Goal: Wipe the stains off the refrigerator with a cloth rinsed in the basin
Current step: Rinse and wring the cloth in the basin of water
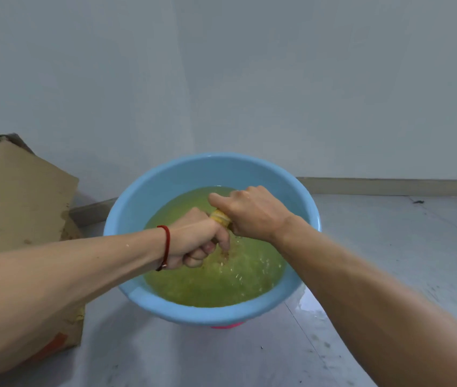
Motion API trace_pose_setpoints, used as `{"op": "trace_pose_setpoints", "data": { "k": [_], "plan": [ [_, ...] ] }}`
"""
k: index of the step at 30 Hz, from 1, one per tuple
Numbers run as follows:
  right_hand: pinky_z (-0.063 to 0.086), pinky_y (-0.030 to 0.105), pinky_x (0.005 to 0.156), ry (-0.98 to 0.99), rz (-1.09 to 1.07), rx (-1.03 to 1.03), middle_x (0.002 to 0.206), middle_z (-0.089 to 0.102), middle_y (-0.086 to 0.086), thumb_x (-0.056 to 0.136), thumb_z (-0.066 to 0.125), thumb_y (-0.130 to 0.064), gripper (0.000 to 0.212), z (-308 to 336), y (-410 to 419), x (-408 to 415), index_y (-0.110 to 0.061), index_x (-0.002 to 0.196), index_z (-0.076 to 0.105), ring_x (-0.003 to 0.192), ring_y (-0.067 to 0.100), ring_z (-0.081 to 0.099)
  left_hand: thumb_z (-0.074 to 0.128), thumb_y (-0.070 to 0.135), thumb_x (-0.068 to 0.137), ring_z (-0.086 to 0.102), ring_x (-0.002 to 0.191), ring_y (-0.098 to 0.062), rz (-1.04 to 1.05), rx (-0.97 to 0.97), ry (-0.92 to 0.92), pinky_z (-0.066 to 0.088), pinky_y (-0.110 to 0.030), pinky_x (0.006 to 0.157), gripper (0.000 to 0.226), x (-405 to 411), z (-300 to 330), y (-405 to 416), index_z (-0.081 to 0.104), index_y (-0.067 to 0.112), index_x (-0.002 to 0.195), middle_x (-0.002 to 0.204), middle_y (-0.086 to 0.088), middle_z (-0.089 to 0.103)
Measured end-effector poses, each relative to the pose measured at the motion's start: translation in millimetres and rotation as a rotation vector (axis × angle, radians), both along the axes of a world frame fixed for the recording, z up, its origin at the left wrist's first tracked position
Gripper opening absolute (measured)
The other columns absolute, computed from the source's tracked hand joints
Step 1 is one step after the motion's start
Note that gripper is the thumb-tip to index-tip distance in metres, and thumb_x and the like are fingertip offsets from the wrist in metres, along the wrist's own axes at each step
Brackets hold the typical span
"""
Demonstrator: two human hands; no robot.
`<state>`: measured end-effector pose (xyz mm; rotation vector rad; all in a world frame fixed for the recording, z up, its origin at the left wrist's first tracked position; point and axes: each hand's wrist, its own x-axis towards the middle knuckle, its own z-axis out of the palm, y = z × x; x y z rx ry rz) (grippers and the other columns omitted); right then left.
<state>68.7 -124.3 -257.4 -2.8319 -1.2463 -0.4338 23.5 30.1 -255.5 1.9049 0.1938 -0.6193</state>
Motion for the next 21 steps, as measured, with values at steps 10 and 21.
{"op": "trace_pose_setpoints", "data": {
  "k": [10, 21],
  "plan": [
    [0.031, 0.037, 0.057, 0.516, -0.185, -0.017, 0.088, 0.044, 0.000, 0.087, 0.070, -0.015, 0.026, 144, 0, 14, -0.017, 0.097, 0.046, 0.075, 0.027, 0.046, 0.084, 0.037, 0.075, 0.040, 0.045, -0.019, -0.167, 0.238, 0.018, 0.036, -0.026, 0.044, 0.037, 24, 138, 10, 0.055, 0.015, 0.082, 0.062, -0.005, 0.050],
    [0.051, 0.029, 0.068, 1.371, -0.738, 0.863, 0.094, 0.070, 0.000, 0.071, 0.086, -0.061, 0.061, 387, -67, -151, -0.019, 0.109, 0.066, 0.078, 0.010, 0.062, 0.085, 0.014, 0.074, 0.071, 0.087, -0.024, -0.029, -0.194, 0.042, 0.061, -0.030, 0.074, 0.045, -72, 408, -30, 0.072, 0.015, 0.117, 0.108, -0.022, 0.068]
  ]
}}
